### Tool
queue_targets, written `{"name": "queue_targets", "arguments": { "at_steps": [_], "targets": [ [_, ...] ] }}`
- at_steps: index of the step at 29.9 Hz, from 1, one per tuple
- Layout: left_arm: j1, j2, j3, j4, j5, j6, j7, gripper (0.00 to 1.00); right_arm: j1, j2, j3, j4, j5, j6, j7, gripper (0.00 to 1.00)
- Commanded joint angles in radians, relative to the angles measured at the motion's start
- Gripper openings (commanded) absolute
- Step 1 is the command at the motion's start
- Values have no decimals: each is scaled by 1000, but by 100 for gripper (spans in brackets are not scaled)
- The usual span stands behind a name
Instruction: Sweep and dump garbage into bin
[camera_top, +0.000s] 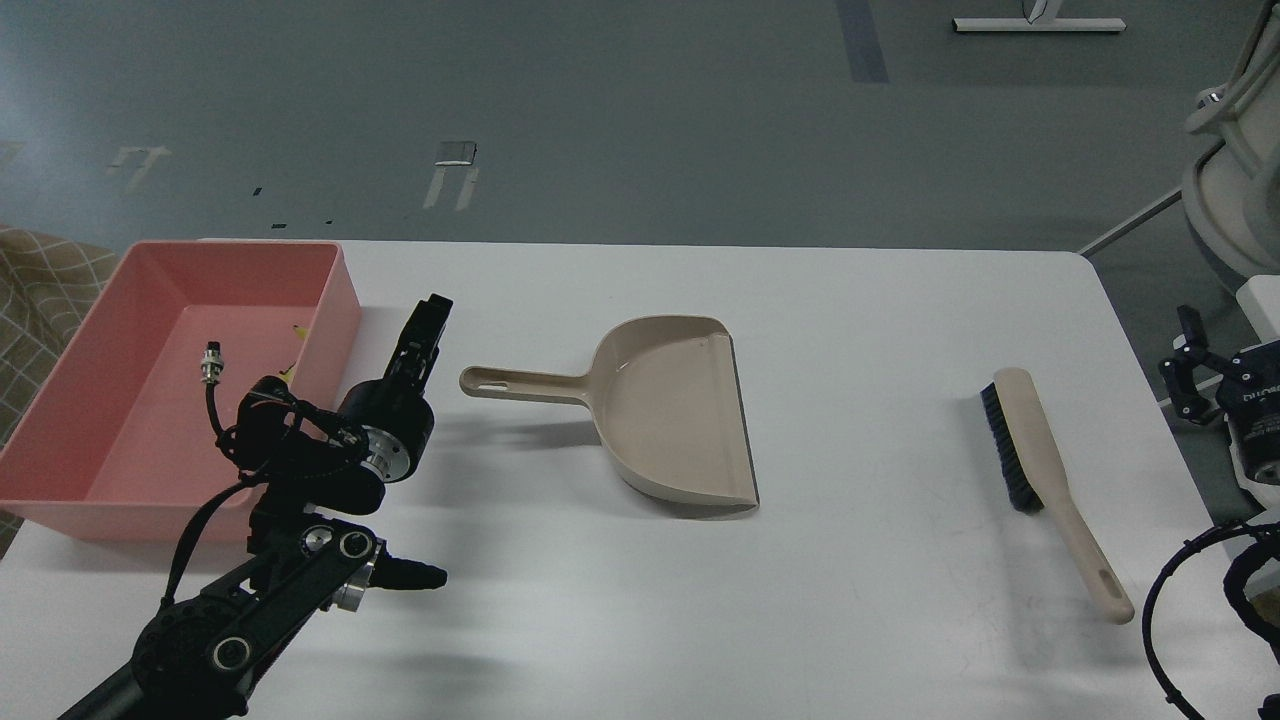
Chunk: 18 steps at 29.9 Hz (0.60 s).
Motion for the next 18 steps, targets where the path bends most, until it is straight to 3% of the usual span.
{"name": "queue_targets", "arguments": {
  "at_steps": [1, 6, 8, 9, 11, 12, 15, 18],
  "targets": [
    [-87, 55, -1, 4, -8, -9, -9, 80, 22, -1, -4, 8, -1, 0, -4, 99],
    [-154, 106, -27, 23, -46, -10, -28, 89, 90, -10, -4, -1, -5, 0, -4, 99],
    [-173, 108, -56, 56, -66, -10, -89, 90, 113, -10, -4, -2, -5, 0, -12, 99],
    [-179, 108, -73, 77, -77, -9, -150, 90, 133, -10, -9, -2, -5, 0, -15, 99],
    [-187, 106, -90, 100, -89, -9, -222, 91, 156, -10, -12, -2, -5, 0, -20, 99],
    [-197, 106, -108, 125, -107, -3, -299, 96, 180, -10, -17, -2, -5, 0, -27, 99],
    [-222, 105, -163, 180, -191, -1, -434, 98, 251, -9, -29, -6, -12, 0, -55, 99],
    [-285, 123, -166, 227, -254, -22, -434, 98, 317, -9, -85, -18, -12, 0, -58, 99]
  ]
}}
